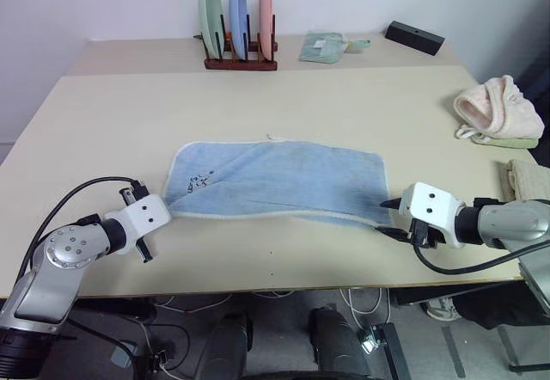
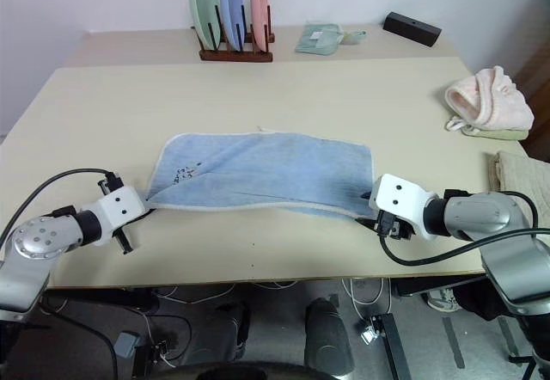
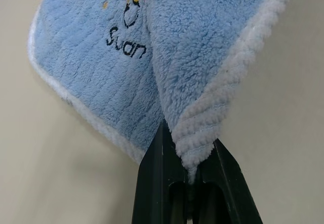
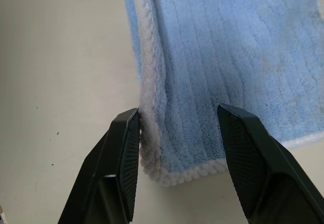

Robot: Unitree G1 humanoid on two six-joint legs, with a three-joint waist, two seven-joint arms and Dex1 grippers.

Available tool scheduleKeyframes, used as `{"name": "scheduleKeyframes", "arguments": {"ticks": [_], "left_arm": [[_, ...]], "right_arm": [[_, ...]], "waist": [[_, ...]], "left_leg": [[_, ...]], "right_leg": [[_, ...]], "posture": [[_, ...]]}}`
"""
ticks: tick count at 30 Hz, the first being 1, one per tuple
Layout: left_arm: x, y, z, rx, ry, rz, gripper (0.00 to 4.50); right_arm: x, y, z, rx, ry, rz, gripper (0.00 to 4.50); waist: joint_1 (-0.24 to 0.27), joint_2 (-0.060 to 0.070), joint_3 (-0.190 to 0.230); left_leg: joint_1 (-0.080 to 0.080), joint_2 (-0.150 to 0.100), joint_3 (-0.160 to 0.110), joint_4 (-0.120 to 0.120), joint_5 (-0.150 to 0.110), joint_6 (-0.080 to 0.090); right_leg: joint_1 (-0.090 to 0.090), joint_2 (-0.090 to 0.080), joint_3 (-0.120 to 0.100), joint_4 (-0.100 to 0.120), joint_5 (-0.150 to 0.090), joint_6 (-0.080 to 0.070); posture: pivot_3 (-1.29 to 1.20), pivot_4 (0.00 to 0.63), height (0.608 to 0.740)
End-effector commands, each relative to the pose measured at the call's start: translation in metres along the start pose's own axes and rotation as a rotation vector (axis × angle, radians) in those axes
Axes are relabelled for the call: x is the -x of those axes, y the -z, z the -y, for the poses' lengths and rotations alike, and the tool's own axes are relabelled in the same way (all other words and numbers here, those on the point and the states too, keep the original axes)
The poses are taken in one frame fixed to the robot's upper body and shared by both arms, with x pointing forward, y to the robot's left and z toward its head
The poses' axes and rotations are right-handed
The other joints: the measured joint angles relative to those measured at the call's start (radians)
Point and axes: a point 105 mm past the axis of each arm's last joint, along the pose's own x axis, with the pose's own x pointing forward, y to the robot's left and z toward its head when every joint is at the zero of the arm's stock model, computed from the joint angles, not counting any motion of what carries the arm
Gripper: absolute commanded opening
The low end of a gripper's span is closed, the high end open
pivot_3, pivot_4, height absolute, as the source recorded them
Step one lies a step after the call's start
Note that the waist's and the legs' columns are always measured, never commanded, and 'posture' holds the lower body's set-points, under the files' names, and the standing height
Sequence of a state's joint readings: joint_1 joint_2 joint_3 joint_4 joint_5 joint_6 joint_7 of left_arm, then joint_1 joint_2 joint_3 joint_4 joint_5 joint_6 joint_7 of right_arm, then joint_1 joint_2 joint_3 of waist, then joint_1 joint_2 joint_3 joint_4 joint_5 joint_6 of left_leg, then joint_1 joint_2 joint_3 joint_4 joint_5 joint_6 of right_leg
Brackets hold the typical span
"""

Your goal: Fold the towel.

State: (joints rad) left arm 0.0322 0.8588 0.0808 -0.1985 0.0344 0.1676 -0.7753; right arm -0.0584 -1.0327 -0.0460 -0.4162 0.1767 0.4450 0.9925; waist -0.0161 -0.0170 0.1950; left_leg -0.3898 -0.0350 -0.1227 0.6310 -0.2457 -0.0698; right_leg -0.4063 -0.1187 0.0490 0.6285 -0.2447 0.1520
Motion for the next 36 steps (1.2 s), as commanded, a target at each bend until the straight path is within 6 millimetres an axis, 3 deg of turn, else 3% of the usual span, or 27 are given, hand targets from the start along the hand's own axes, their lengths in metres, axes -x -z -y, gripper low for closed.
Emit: {"name": "scheduleKeyframes", "arguments": {"ticks": [1,3,6,10,14,17,19,21,23,26,28,31,36], "left_arm": [[0.002,-0.003,-0.004,-0.014,-0.006,0.012,0.01],[0.002,-0.003,-0.003,-0.011,-0.005,0.011,0.0],[0.003,-0.003,-0.001,-0.008,0.002,0.008,0.0],[0.006,-0.002,-0.002,0.02,0.021,0.007,0.0],[0.001,-0.022,-0.026,0.106,-0.045,0.104,0.0],[-0.008,-0.054,-0.078,0.131,-0.213,0.222,0.0],[-0.011,-0.067,-0.102,0.123,-0.294,0.258,0.0],[-0.004,-0.094,-0.162,0.129,-0.526,0.337,0.0],[0.011,-0.116,-0.204,0.124,-0.696,0.397,0.0],[0.032,-0.137,-0.239,0.119,-0.816,0.477,0.0],[0.029,-0.138,-0.234,0.101,-0.724,0.487,0.0],[0.019,-0.121,-0.205,0.089,-0.523,0.455,0.0],[0.015,-0.065,-0.145,0.136,-0.272,0.288,0.0]], "right_arm": [[-0.002,-0.007,-0.006,0.05,-0.016,0.002,2.17],[-0.005,-0.007,-0.007,0.051,-0.019,0.0,1.55],[-0.005,-0.009,-0.004,0.051,0.001,0.006,0.07],[0.0,-0.012,-0.003,0.063,-0.017,-0.004,0.07],[0.009,-0.02,0.039,0.147,0.16,-0.006,0.07],[0.023,-0.036,0.092,0.252,0.384,0.003,0.07],[0.03,-0.043,0.116,0.298,0.478,-0.001,0.07],[0.053,-0.064,0.161,0.4,0.69,-0.005,0.07],[0.074,-0.086,0.187,0.466,0.829,0.025,0.07],[0.1,-0.119,0.202,0.528,0.937,0.124,0.07],[0.104,-0.131,0.195,0.537,0.907,0.194,0.07],[0.089,-0.13,0.172,0.522,0.761,0.23,0.07],[0.046,-0.09,0.109,0.375,0.405,0.19,0.07]], "waist": [[0.0,0.0,0.0],[0.0,0.0,0.0],[0.0,0.0,0.0],[0.0,0.0,0.0],[-0.001,0.001,0.001],[0.004,-0.001,0.001],[0.004,-0.002,0.001],[0.0,-0.002,0.001],[-0.002,-0.003,0.002],[-0.011,-0.003,0.001],[-0.02,-0.002,0.001],[-0.037,-0.001,0.0],[-0.054,-0.001,0.001]], "left_leg": [[0.0,0.0,0.0,0.0,0.0,0.0],[0.0,0.0,0.0,0.0,0.0,0.0],[0.0,0.0,0.0,0.0,0.0,0.0],[0.0,0.0,0.0,0.0,0.0,0.0],[0.0,0.0,0.0,0.001,0.0,0.0],[0.0,0.0,0.0,0.002,0.0,0.0],[-0.001,0.0,0.0,0.003,0.0,-0.001],[-0.001,0.0,0.0,0.002,0.0,-0.001],[-0.005,-0.001,0.0,0.002,0.001,-0.001],[-0.009,-0.001,0.001,-0.001,0.001,-0.002],[-0.012,-0.001,0.002,-0.002,0.003,-0.005],[-0.016,-0.001,0.004,-0.003,0.001,-0.002],[-0.019,0.0,0.005,0.0,-0.001,0.002]], "right_leg": [[0.0,0.0,0.0,0.0,0.0,0.0],[0.0,0.0,0.0,0.0,0.0,0.0],[0.0,0.0,0.0,0.0,0.0,0.0],[0.0,0.0,0.0,0.0,0.0,0.0],[0.0,0.0,0.0,0.0,0.0,0.0],[0.001,0.0,0.0,0.001,0.001,0.0],[0.0,0.0,-0.001,0.001,0.001,0.0],[0.0,0.0,0.0,0.0,0.001,0.0],[-0.005,0.0,-0.001,0.0,0.002,0.001],[-0.011,0.0,0.0,0.0,0.002,0.001],[-0.015,-0.001,0.0,0.0,0.001,0.002],[-0.02,-0.001,0.0,0.0,0.001,0.003],[-0.023,-0.001,0.0,0.002,0.001,0.003]], "posture": [[0.0,0.15,0.74],[0.0,0.15,0.74],[0.0,0.15,0.74],[0.0,0.15,0.74],[0.0,0.15,0.74],[0.0,0.15,0.74],[0.0,0.15,0.74],[0.0,0.15,0.74],[0.0,0.15,0.74],[0.0,0.15,0.74],[0.0,0.15,0.74],[0.0,0.15,0.74],[0.0,0.15,0.74]]}}
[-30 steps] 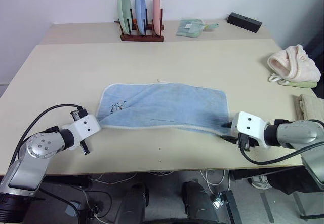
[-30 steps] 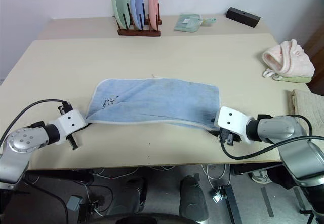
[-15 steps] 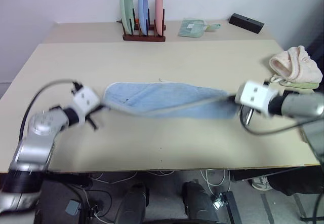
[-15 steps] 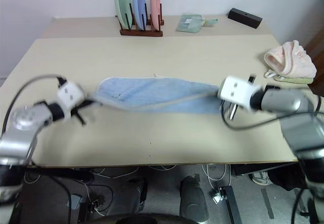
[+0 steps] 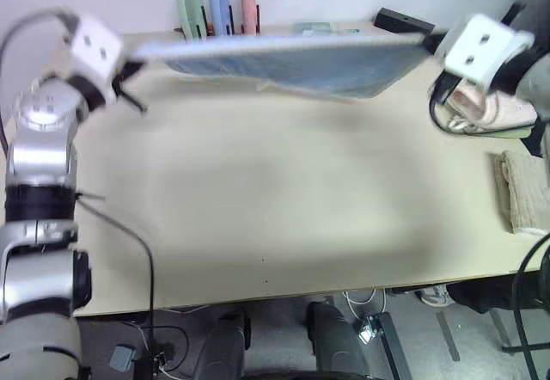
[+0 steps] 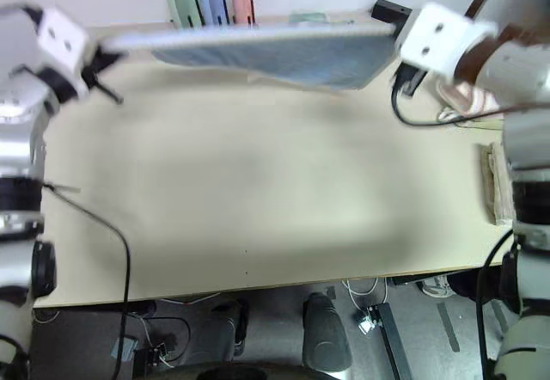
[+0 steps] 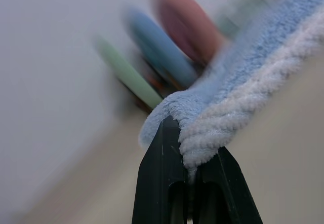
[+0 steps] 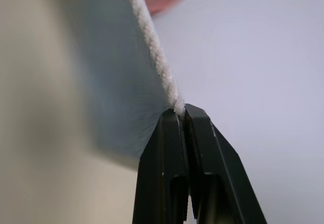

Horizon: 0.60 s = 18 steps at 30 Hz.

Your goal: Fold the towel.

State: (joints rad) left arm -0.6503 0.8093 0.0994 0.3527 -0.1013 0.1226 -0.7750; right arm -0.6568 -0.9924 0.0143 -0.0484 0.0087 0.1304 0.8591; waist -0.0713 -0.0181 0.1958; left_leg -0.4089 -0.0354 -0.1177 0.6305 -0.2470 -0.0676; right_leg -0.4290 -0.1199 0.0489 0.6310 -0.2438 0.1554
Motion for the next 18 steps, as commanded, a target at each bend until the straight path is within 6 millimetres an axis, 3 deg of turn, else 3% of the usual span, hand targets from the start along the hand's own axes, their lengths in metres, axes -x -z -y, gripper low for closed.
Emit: {"name": "scheduleKeyframes", "arguments": {"ticks": [1,6,10,14,18], "left_arm": [[0.028,0.001,0.012,-0.007,0.097,-0.03,0.0],[0.064,0.042,0.073,0.05,0.339,-0.209,0.0],[0.091,0.056,0.11,0.103,0.477,-0.296,0.0],[0.112,0.052,0.126,0.161,0.555,-0.324,0.0],[0.106,0.046,0.118,0.175,0.517,-0.304,0.0]], "right_arm": [[0.016,-0.006,-0.035,-0.072,-0.159,0.01,0.07],[0.043,0.015,-0.098,-0.236,-0.421,-0.109,0.07],[0.072,0.024,-0.124,-0.329,-0.564,-0.194,0.07],[0.087,0.026,-0.131,-0.373,-0.598,-0.23,0.07],[0.081,0.035,-0.121,-0.355,-0.509,-0.238,0.07]], "waist": [[0.003,0.0,0.0],[0.017,0.001,0.0],[0.032,0.0,0.0],[0.036,0.0,0.0],[0.036,0.0,0.0]], "left_leg": [[0.0,0.0,0.0,0.001,-0.001,0.002],[0.004,0.0,0.0,0.004,-0.001,0.001],[0.007,0.001,0.0,0.005,0.0,0.001],[0.01,0.001,0.0,0.005,-0.001,0.001],[0.019,0.001,0.001,0.003,-0.001,0.001]], "right_leg": [[0.0,0.0,0.0,0.0,0.0,0.0],[0.004,0.0,0.0,0.003,0.002,-0.003],[0.009,0.0,0.0,0.001,0.002,-0.003],[0.013,0.0,0.0,0.0,0.002,-0.003],[0.021,0.0,0.0,-0.002,-0.001,-0.007]], "posture": [[0.0,0.15,0.74],[0.0,0.15,0.74],[0.0,0.15,0.74],[0.0,0.15,0.74],[0.0,0.15,0.74]]}}
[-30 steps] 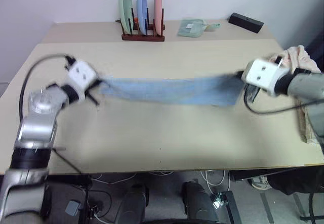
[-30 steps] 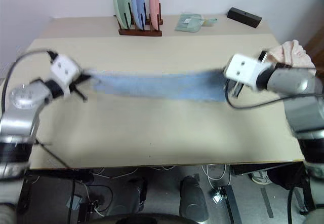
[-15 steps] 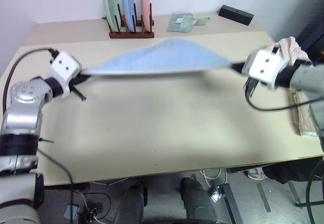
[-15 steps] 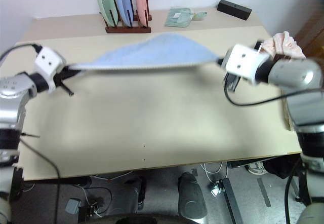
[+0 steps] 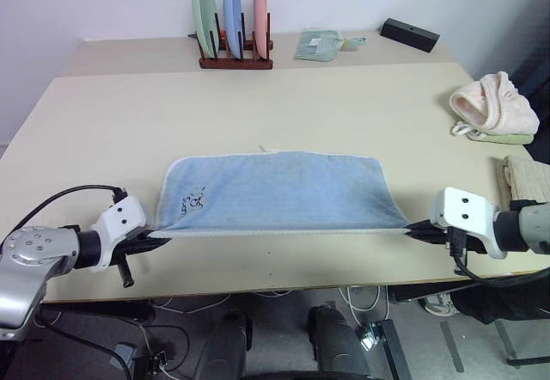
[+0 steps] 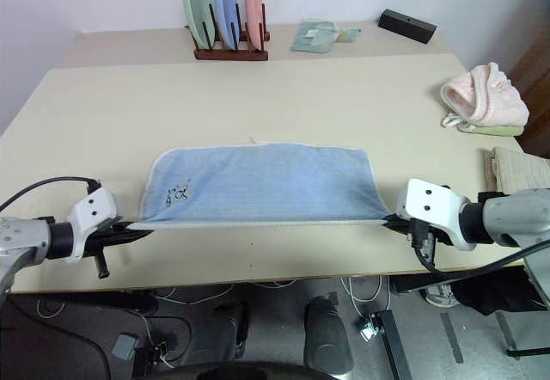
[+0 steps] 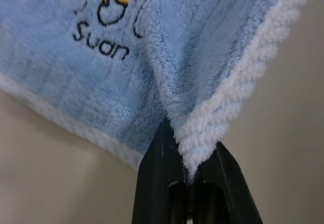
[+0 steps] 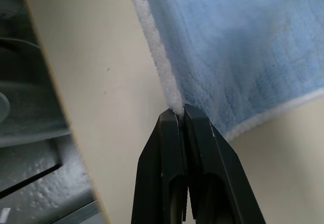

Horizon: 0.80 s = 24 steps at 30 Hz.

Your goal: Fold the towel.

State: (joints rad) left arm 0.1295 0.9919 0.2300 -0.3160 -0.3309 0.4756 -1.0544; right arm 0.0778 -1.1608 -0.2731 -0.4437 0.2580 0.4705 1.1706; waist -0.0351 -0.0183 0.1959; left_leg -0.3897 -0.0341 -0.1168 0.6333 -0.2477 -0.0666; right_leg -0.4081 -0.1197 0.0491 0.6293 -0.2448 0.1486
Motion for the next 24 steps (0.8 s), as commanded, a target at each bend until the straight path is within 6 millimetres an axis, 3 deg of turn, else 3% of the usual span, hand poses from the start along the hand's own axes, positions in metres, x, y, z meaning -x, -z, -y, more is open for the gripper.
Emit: {"name": "scheduleKeyframes", "arguments": {"ticks": [1,5,13,19,24], "left_arm": [[0.007,-0.016,-0.019,-0.037,-0.075,0.035,0.0],[-0.005,-0.023,-0.043,-0.081,-0.125,0.052,0.0],[-0.05,-0.046,-0.105,-0.168,-0.248,0.082,0.0],[-0.082,-0.058,-0.125,-0.103,-0.24,0.116,0.0],[-0.088,-0.052,-0.133,-0.096,-0.238,0.081,0.0]], "right_arm": [[0.006,-0.006,0.022,0.049,0.121,0.017,0.07],[-0.001,-0.001,0.052,0.111,0.241,-0.002,0.07],[-0.024,-0.001,0.11,0.198,0.388,-0.007,0.07],[-0.048,0.0,0.137,0.201,0.413,-0.003,0.07],[-0.061,0.005,0.145,0.197,0.41,-0.003,0.07]], "waist": [[0.0,0.0,0.0],[-0.001,0.0,0.0],[-0.005,0.0,0.0],[-0.01,0.0,0.0],[-0.011,0.0,0.0]], "left_leg": [[0.0,0.0,0.0,0.0,0.0,0.0],[0.0,0.0,0.0,0.001,0.0,0.0],[-0.001,0.0,0.0,0.0,0.0,0.0],[-0.001,-0.001,0.0,0.0,0.0,0.0],[-0.001,-0.001,0.0,-0.002,0.0,0.0]], "right_leg": [[0.0,0.0,0.0,0.0,0.0,0.0],[0.0,0.0,0.0,0.0,0.0,0.0],[-0.002,0.0,0.0,0.0,0.003,0.004],[-0.002,0.0,0.0,0.0,0.003,0.004],[-0.003,0.0,0.0,0.0,0.002,0.005]], "posture": [[0.0,0.15,0.74],[0.0,0.15,0.74],[0.0,0.15,0.74],[0.0,0.15,0.74],[0.0,0.15,0.74]]}}
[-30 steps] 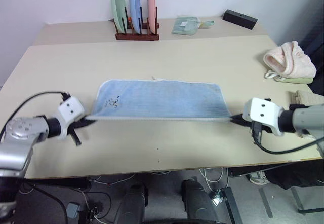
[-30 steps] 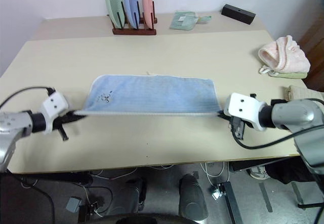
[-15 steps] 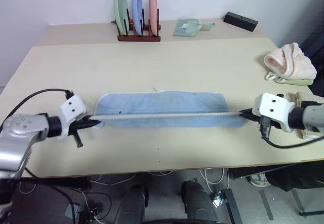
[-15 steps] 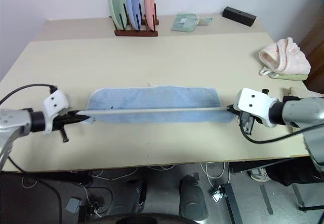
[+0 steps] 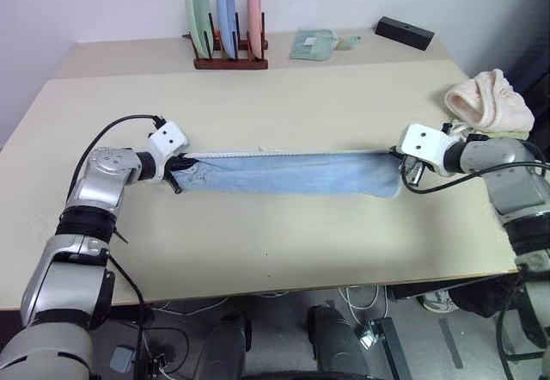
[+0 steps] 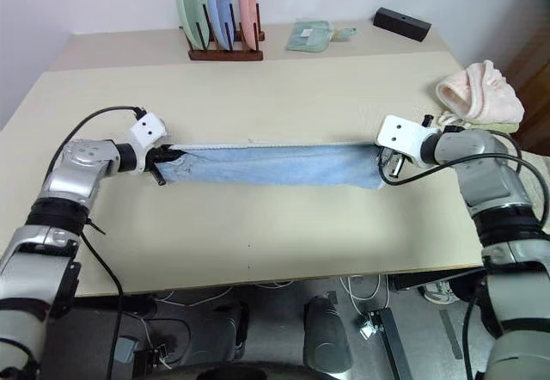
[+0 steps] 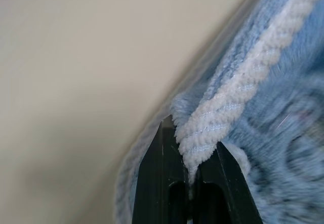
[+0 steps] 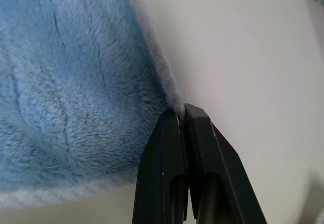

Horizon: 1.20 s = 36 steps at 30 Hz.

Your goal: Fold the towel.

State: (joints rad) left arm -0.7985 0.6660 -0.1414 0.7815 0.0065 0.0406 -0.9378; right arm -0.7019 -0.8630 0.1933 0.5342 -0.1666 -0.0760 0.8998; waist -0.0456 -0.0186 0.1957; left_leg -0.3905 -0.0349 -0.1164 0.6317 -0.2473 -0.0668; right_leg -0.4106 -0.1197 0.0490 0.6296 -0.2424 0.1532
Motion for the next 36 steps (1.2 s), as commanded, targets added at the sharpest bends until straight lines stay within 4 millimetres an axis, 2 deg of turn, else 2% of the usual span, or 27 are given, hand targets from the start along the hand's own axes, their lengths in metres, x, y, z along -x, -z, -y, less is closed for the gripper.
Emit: {"name": "scheduleKeyframes", "arguments": {"ticks": [1,5,8,11,13,14,17,21,26,29,32,36], "left_arm": [[0.003,0.007,-0.009,-0.006,-0.022,-0.03,0.0],[0.003,0.008,-0.009,0.024,-0.018,-0.018,0.0],[0.006,0.007,-0.011,0.048,-0.025,0.002,0.9],[0.012,0.006,-0.017,0.063,-0.057,0.022,2.26],[0.018,0.005,-0.022,0.093,-0.087,0.045,3.37],[0.022,0.003,-0.024,0.116,-0.099,0.066,3.74],[0.033,-0.001,-0.03,0.184,-0.137,0.114,3.74],[0.05,-0.002,-0.04,0.365,-0.201,0.189,3.74],[0.058,0.001,-0.04,0.451,-0.22,0.203,3.74],[0.057,-0.003,-0.037,0.518,-0.174,0.209,3.74],[0.055,-0.001,-0.026,0.452,-0.095,0.148,3.74],[0.056,0.008,-0.029,0.45,-0.087,0.088,3.74]], "right_arm": [[-0.002,-0.001,0.012,0.016,0.047,0.012,0.07],[-0.005,0.0,0.013,0.008,0.053,0.022,0.07],[-0.004,-0.001,0.016,-0.003,0.065,0.03,0.87],[0.003,-0.004,0.026,0.017,0.123,0.038,2.28],[0.009,-0.007,0.033,0.025,0.16,0.047,3.43],[0.012,-0.008,0.034,0.028,0.176,0.051,3.79],[0.019,-0.011,0.034,0.026,0.197,0.062,3.79],[0.032,-0.013,0.022,0.019,0.208,0.065,3.79],[0.041,-0.013,0.012,-0.007,0.222,0.054,3.79],[0.042,-0.015,0.007,-0.012,0.218,0.051,3.79],[0.041,-0.018,0.004,-0.016,0.217,0.055,3.79],[0.039,-0.022,0.001,-0.02,0.213,0.059,3.79]], "waist": [[0.0,0.0,0.0],[0.0,0.0,0.0],[-0.001,0.0,0.0],[-0.003,0.0,0.0],[-0.003,0.0,0.0],[-0.003,0.0,0.0],[-0.001,0.0,0.0],[0.001,0.0,0.0],[0.001,0.0,0.0],[0.0,0.0,0.0],[0.001,0.0,0.0],[0.001,0.0,0.0]], "left_leg": [[0.0,0.0,0.0,0.0,0.0,0.0],[0.0,0.0,0.0,0.001,0.0,0.0],[0.0,0.0,0.0,0.001,0.0,0.0],[0.0,0.0,0.0,0.0,0.0,0.0],[0.0,0.0,0.0,0.0,0.0,0.0],[0.0,0.0,0.0,0.0,0.0,0.0],[0.0,0.0,0.0,0.0,0.0,0.0],[0.0,0.0,-0.001,0.001,0.0,0.0],[0.0,0.0,-0.001,0.002,0.0,0.0],[0.0,0.0,-0.001,0.002,0.0,0.0],[0.0,0.0,-0.001,0.002,0.0,0.0],[0.0,0.0,-0.001,0.002,0.0,0.0]], "right_leg": [[0.0,0.0,0.0,0.0,0.0,0.0],[0.0,0.0,0.0,0.001,0.0,0.0],[0.0,0.0,0.0,0.001,0.0,0.0],[0.0,0.0,0.0,0.001,0.0,0.0],[0.0,0.0,0.0,0.001,0.0,0.0],[0.0,0.0,0.0,0.001,0.0,0.0],[0.0,0.0,0.0,0.001,0.0,0.0],[0.0,0.0,0.0,0.001,0.0,0.0],[0.0,0.0,0.0,0.003,0.0,0.0],[0.0,0.0,0.0,0.003,0.0,0.0],[0.0,0.0,0.0,0.003,0.0,0.0],[0.0,0.0,0.0,0.003,0.0,0.0]], "posture": [[0.0,0.15,0.74],[0.0,0.15,0.74],[0.0,0.15,0.74],[0.0,0.15,0.74],[0.0,0.15,0.74],[0.0,0.15,0.74],[0.0,0.15,0.74],[0.0,0.15,0.74],[0.0,0.15,0.74],[0.0,0.15,0.74],[0.0,0.15,0.74],[0.0,0.15,0.74]]}}
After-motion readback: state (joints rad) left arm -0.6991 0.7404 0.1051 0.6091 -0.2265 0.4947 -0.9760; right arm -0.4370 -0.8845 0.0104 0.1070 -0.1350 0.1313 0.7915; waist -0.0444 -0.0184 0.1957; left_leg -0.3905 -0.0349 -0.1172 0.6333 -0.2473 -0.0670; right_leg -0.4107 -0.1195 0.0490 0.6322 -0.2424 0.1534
